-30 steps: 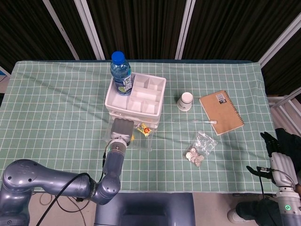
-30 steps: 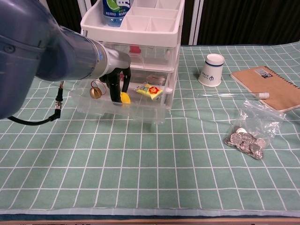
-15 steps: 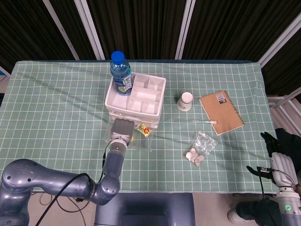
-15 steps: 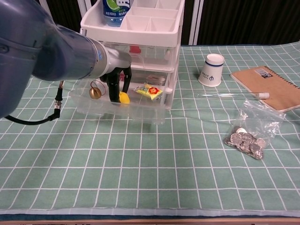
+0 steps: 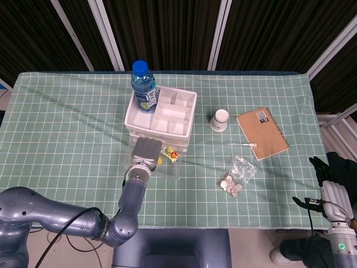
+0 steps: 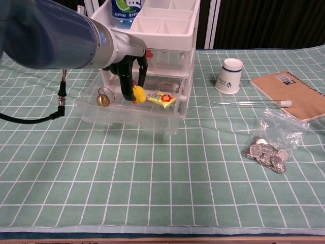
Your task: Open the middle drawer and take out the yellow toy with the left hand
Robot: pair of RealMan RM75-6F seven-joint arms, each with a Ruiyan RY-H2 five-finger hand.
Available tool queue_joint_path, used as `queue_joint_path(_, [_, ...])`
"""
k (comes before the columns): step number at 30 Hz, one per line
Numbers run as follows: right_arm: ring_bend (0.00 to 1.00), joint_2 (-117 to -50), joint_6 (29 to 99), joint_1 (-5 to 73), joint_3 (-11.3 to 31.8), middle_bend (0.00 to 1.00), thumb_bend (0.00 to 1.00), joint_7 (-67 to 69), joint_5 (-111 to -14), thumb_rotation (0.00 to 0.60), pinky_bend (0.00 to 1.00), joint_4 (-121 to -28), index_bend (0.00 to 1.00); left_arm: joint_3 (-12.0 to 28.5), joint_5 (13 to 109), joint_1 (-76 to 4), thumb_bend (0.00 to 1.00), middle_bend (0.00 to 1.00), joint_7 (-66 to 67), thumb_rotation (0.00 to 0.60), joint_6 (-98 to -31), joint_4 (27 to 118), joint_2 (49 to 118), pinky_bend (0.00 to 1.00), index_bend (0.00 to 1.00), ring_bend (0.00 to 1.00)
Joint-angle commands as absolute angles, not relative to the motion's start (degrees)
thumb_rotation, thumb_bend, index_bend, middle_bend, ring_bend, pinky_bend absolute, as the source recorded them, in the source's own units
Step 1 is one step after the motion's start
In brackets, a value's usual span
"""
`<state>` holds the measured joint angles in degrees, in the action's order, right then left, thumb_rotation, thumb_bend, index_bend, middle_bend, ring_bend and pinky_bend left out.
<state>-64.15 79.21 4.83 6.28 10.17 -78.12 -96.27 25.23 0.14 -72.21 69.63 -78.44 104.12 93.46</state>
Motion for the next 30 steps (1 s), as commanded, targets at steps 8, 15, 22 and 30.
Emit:
queue_joint_path(8, [0.00,-64.2,79.7,4.7,6.1,0.00,0.06,9.8,-78.6,0.600,0.22,-96.3,0.00,27.5,3.5,-70.0,0.32,1.00,67.7,0.600,-85.3,119.0,84.4,1.00,0.51,1.00])
queue_joint_path(15, [0.00,-64.3,79.8,4.7,6.1,0.00,0.06,9.5,-78.8,0.600,0.22,-96.2,0.00,24.3,5.3,-64.3,0.32,1.00,65.3,0.600,-88.5,128.2,75.8,1.00,0.51,1.00])
queue_joint_path(22, [0.00,-64.4,80.0,4.7,5.9,0.00,0.06,9.0,-79.1,0.600,0.22,-96.3,0.00,17.0,9.3,-56.5,0.32,1.00,59.5,0.600,-85.7,131.5,69.7,1.00,0.51,1.00])
queue_joint_path(30, [0.00,-64.4,80.2,4.6,5.9,0.00,0.06,8.7,-79.3,0.600,0.22,-96.4,0.00,7.7,15.1,-50.6,0.32,1.00,54.5,0.600,-79.4,126.7,69.5,1.00,0.51,1.00])
